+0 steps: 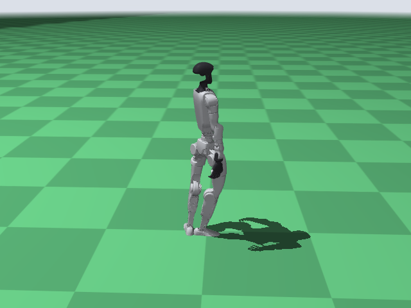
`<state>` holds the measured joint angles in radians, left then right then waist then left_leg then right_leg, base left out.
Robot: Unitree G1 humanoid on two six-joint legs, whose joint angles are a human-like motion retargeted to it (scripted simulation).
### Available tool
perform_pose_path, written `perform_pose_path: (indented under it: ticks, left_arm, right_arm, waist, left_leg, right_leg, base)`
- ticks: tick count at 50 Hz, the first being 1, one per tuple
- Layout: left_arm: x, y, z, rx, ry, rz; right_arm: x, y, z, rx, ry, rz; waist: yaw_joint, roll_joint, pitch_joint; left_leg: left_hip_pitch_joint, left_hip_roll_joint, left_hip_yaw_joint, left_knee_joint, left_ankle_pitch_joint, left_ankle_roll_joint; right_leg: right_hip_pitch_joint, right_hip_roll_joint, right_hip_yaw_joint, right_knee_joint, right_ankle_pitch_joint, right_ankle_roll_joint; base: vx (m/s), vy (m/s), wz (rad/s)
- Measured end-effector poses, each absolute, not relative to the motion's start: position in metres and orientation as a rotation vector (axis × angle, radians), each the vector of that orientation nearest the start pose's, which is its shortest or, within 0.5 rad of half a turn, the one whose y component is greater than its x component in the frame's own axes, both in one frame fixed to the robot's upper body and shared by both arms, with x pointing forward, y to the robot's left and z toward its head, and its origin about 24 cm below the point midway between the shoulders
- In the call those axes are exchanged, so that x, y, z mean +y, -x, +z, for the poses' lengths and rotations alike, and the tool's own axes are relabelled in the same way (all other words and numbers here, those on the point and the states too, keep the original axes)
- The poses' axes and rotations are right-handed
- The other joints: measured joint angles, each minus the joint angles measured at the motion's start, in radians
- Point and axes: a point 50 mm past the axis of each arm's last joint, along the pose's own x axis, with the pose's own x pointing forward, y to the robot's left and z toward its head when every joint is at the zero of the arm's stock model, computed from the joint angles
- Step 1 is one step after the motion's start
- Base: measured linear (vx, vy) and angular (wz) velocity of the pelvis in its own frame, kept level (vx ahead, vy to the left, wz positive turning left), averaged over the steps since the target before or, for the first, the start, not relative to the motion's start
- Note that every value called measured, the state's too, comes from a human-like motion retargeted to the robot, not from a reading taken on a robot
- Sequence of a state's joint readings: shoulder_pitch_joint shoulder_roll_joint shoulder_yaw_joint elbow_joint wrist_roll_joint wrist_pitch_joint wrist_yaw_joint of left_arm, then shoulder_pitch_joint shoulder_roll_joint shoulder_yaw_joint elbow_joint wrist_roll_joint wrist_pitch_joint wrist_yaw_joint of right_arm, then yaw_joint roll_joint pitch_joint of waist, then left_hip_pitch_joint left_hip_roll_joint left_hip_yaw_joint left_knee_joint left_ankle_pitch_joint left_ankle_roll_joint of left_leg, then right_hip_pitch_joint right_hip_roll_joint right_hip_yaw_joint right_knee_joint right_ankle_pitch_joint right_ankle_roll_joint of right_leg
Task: In place motions
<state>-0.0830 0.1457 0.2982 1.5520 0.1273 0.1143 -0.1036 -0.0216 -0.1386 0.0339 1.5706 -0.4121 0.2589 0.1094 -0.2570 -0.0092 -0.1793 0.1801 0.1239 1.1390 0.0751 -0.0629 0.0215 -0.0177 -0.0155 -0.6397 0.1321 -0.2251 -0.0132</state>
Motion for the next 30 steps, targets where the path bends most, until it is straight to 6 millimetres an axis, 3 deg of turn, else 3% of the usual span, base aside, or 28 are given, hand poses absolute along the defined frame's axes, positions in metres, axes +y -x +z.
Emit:
perform_pose_path:
  ticks: [2, 5, 8, 15, 17, 20, 24, 30]
  left_arm:
    - [0.205, -0.036, -0.176, 1.576, 0.085, 0.137]
    - [0.204, -0.027, -0.176, 1.612, 0.068, 0.130]
    - [0.198, -0.018, -0.177, 1.632, 0.098, 0.152]
    - [0.191, -0.002, -0.178, 1.670, 0.123, 0.157]
    - [0.191, 0.005, -0.178, 1.690, 0.128, 0.158]
    - [0.192, 0.017, -0.177, 1.728, 0.140, 0.171]
    - [0.194, 0.020, -0.176, 1.748, 0.128, 0.177]
    - [0.191, 0.008, -0.178, 1.699, 0.136, 0.169]
  right_arm:
    - [-0.205, -0.002, -0.175, 1.796, 0.378, 0.261]
    - [-0.195, -0.013, -0.177, 1.752, 0.314, 0.282]
    - [-0.188, -0.026, -0.178, 1.708, 0.312, 0.306]
    - [-0.182, -0.044, -0.178, 1.629, 0.374, 0.397]
    - [-0.182, -0.043, -0.178, 1.632, 0.399, 0.419]
    - [-0.183, -0.035, -0.179, 1.659, 0.431, 0.439]
    - [-0.183, -0.016, -0.179, 1.703, 0.385, 0.386]
    - [-0.193, 0.019, -0.177, 1.800, 0.216, 0.226]
  waist:
    - [-0.002, -0.030, -0.001]
    - [0.040, -0.058, 0.012]
    - [0.099, -0.060, 0.049]
    - [0.171, 0.013, 0.128]
    - [0.164, 0.042, 0.149]
    - [0.099, 0.068, 0.147]
    - [0.032, 0.061, 0.149]
    - [0.185, 0.052, 0.113]
  left_leg:
    - [-0.008, -0.001, -0.043, 0.072, -0.040, 0.047]
    - [-0.093, 0.005, -0.260, 0.256, -0.105, 0.048]
    - [-0.168, -0.059, -0.424, 0.310, -0.110, 0.065]
    - [-0.281, -0.209, -0.813, 0.163, -0.080, 0.066]
    - [-0.275, -0.228, -0.870, 0.092, -0.008, 0.110]
    - [-0.239, -0.158, -0.744, 0.081, -0.046, 0.094]
    - [-0.249, -0.184, -0.824, 0.083, -0.033, 0.092]
    - [-0.212, -0.172, -0.662, 0.033, -0.045, 0.093]
  right_leg:
    - [-0.006, -0.037, 0.019, 0.003, 0.009, 0.008]
    - [-0.026, -0.069, 0.105, 0.016, 0.030, 0.001]
    - [-0.038, -0.065, 0.214, 0.004, 0.072, -0.016]
    - [-0.059, 0.007, 0.380, -0.002, 0.131, -0.038]
    - [-0.046, 0.047, 0.418, -0.005, 0.134, -0.042]
    - [-0.042, 0.071, 0.438, -0.009, 0.134, -0.041]
    - [-0.026, 0.070, 0.424, -0.028, 0.145, -0.046]
    - [-0.033, 0.102, 0.575, -0.026, 0.152, -0.057]
  base:
    - [-0.08, -0.14, -0.99]
    - [-0.06, -0.04, -1.84]
    - [-0.13, -0.01, -2.22]
    - [-0.07, 0.05, -1.72]
    - [-0.02, 0.01, -1.03]
    - [0.04, -0.02, -0.41]
    - [0.02, -0.01, 0.03]
    - [0.08, 0.03, -1.43]
